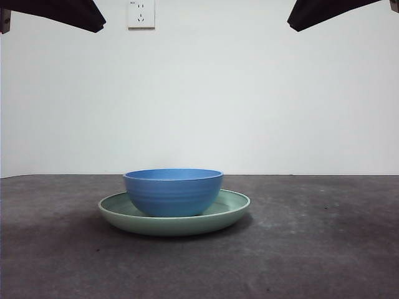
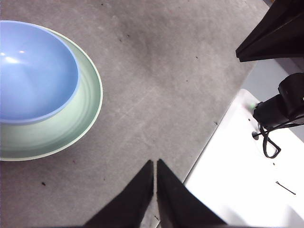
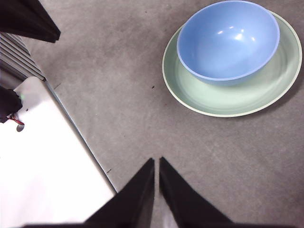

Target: Pick up the blue bowl, put it on the green plate, put it on desk

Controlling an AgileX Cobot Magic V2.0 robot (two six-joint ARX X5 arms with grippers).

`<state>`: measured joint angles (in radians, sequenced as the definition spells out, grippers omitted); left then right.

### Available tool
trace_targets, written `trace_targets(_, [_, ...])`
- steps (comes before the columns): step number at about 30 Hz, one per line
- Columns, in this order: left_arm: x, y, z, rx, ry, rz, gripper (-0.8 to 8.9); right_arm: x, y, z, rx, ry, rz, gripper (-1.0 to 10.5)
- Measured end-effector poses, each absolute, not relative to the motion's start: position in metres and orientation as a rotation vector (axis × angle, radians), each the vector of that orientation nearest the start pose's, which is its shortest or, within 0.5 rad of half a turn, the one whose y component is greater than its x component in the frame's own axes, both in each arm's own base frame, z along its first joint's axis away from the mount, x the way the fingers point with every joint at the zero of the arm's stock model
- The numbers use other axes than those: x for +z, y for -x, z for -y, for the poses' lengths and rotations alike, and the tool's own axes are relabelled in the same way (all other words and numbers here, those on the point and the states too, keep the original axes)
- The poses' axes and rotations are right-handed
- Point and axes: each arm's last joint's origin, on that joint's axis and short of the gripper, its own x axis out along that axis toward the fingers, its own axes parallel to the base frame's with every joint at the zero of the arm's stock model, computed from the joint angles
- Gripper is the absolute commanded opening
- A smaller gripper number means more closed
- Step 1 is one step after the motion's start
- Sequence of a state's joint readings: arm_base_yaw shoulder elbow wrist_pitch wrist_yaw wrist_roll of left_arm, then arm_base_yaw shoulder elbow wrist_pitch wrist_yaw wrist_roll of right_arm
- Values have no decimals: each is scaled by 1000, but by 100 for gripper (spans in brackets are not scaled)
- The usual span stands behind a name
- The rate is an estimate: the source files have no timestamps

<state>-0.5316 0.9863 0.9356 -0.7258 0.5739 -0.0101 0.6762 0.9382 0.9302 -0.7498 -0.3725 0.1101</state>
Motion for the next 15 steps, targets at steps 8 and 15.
trace_targets(8, [326, -144, 88, -946, -24, -629, 10, 309, -132, -120, 951, 25, -836, 10])
trace_targets(15, [358, -128, 41, -549, -90, -125, 10, 309, -132, -120, 951, 25, -836, 10])
